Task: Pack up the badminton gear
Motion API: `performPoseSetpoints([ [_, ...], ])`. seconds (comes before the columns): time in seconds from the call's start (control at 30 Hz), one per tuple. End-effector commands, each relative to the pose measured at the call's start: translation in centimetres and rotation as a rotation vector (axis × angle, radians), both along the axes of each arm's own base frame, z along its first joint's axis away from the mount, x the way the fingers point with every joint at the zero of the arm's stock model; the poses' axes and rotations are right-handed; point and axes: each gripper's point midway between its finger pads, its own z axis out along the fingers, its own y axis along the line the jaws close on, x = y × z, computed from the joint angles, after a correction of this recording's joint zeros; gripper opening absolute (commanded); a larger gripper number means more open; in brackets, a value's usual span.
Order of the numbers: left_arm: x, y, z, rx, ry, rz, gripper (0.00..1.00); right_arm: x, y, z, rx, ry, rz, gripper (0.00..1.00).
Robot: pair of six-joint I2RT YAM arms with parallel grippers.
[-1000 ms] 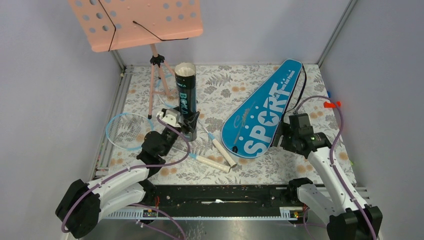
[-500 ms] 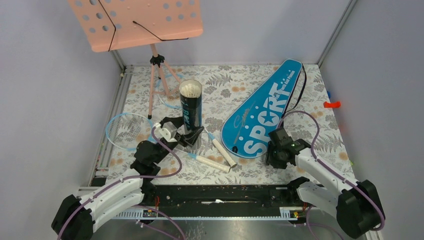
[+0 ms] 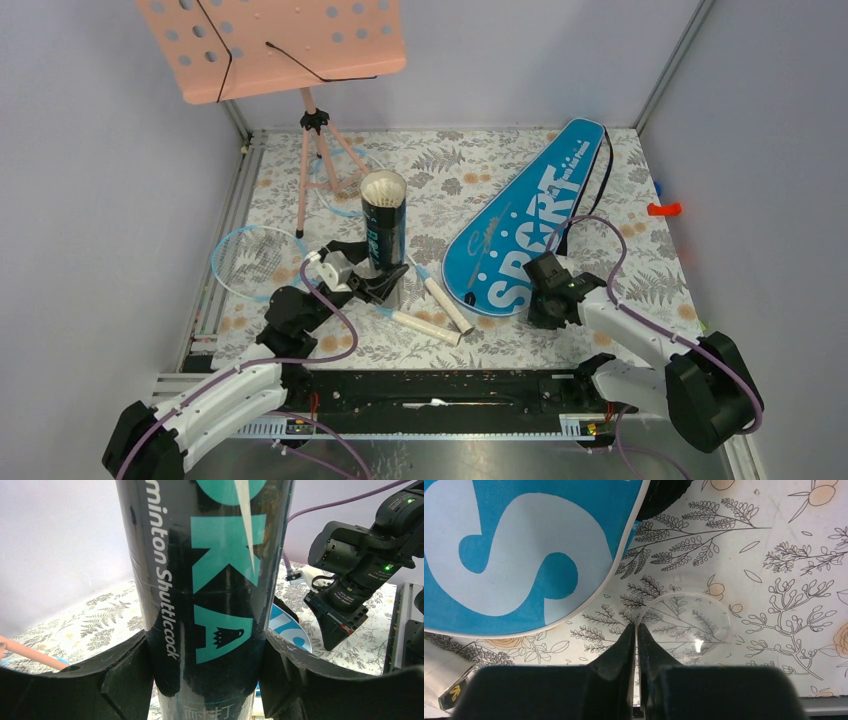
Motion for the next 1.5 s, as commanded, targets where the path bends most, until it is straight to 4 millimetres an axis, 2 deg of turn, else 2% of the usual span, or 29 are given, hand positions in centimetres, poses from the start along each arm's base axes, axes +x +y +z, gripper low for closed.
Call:
performPoseSetpoints([
  [0.0, -0.6, -0.2, 2.1, -0.035, -0.072, -0.032, 0.28, -0.9, -1.2, -0.1, -0.084, 0.024, -0.014, 0.01],
  [0.1, -0.6, -0.5, 1.6, -0.009, -0.071, -0.042, 0.28, -1.2, -1.8, 0.8, -0.107, 0.009, -0.008, 0.00],
  [0.17, -0.7, -0.6, 1.2, 0.003, -0.066, -0.054, 0.28, -1.3, -1.5, 1.5, -0.075, -0.010, 0.011, 0.00],
  [0.27, -1.4, -1.2, 0.7, 0.034, -0.081, -0.103, 0.28, -1.4, 0.1, 3.3, 0.027, -0.053, 0.084, 0.00],
  [0.37, -2.9, -2.3, -0.7, 0.117, -0.114, -0.208, 0.31, -1.3, 2.4, 6.2, 0.168, -0.131, 0.190, 0.00],
  [0.4, -4.0, -2.9, -1.5, 0.165, -0.133, -0.288, 0.31, -1.2, 3.8, 7.9, 0.246, -0.168, 0.252, 0.00],
  [0.5, -5.0, -3.7, -1.7, 0.201, -0.134, -0.374, 0.27, -1.3, 6.5, 13.4, 0.403, -0.274, 0.400, 0.00],
  [0.67, -4.3, -3.9, -2.6, 0.240, -0.100, -0.361, 0.27, -2.5, 7.0, 22.3, 0.487, -0.435, 0.539, 0.00],
  [0.8, -4.9, -4.6, -3.6, 0.281, -0.065, -0.437, 0.27, -4.3, 7.3, 28.2, 0.560, -0.506, 0.620, 0.00],
  [1.03, -5.1, -5.4, -3.9, 0.296, -0.039, -0.498, 0.27, -5.1, 9.5, 36.9, 0.726, -0.663, 0.737, 0.00],
  [1.13, -5.2, -5.9, -3.5, 0.294, -0.029, -0.527, 0.27, -5.3, 10.3, 39.3, 0.774, -0.673, 0.773, 0.00],
  [1.27, -4.3, -6.8, -2.8, 0.281, 0.065, -0.512, 0.25, -4.7, 10.7, 41.4, 0.772, -0.704, 0.792, 0.00],
  [1.37, -4.5, -6.9, -1.9, 0.260, 0.201, -0.514, 0.21, -4.5, 10.7, 41.9, 0.767, -0.734, 0.798, 0.00],
  [1.47, -5.5, -6.1, -1.7, 0.237, 0.223, -0.482, 0.21, -4.4, 10.5, 42.2, 0.758, -0.779, 0.808, 0.00],
])
